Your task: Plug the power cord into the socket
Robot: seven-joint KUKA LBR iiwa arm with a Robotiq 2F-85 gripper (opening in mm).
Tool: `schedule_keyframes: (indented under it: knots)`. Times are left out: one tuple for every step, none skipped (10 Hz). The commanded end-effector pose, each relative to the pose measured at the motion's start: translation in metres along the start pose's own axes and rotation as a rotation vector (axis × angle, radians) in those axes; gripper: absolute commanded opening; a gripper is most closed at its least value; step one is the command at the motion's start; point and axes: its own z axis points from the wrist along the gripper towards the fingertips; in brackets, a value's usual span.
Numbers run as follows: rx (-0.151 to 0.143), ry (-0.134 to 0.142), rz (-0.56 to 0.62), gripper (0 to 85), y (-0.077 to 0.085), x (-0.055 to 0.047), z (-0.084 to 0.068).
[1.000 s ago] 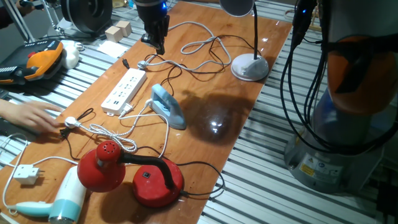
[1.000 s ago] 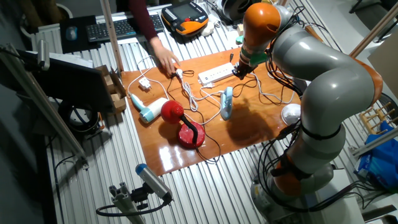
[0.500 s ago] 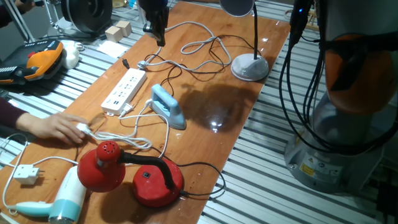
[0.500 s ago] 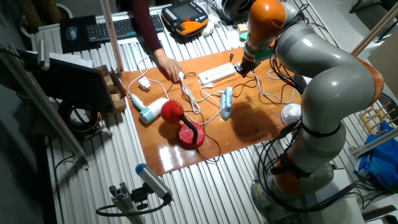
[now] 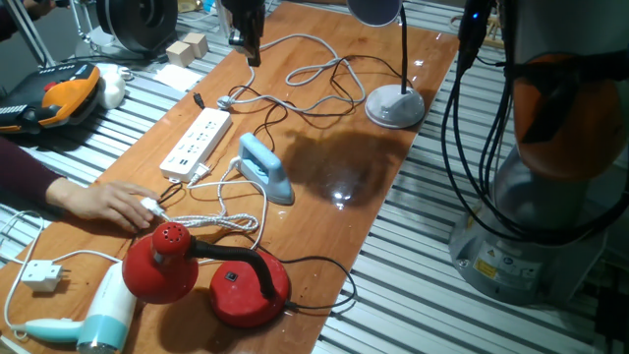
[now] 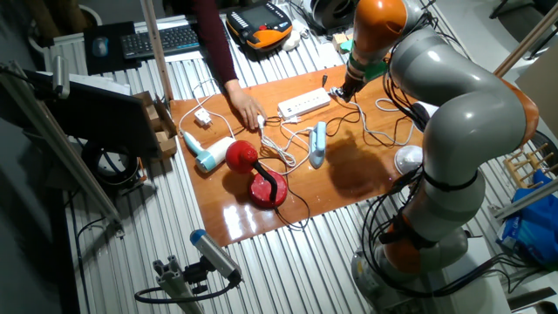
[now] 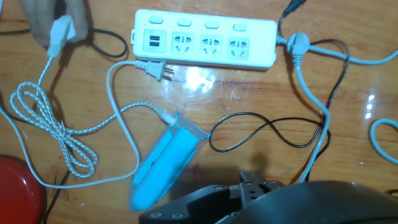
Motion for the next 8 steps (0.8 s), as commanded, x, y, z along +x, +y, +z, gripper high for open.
schedule_keyframes:
  knots:
    - [0.005, 0.005, -0.004, 0.0, -0.001, -0.002, -0.003]
    - [0.008, 0.007, -0.008, 0.0, -0.004, -0.005, -0.006]
    - [0.010, 0.011, -0.016, 0.0, -0.008, -0.009, -0.008]
    - [0.010, 0.013, -0.019, 0.0, -0.008, -0.011, -0.006]
    - [0.012, 0.008, -0.018, 0.0, -0.008, -0.011, -0.005]
    - [0.019, 0.005, -0.018, 0.0, -0.008, -0.012, -0.005]
    - [0.023, 0.005, -0.021, 0.0, -0.008, -0.013, -0.005]
    - [0.026, 0.002, -0.026, 0.0, -0.009, -0.012, -0.005]
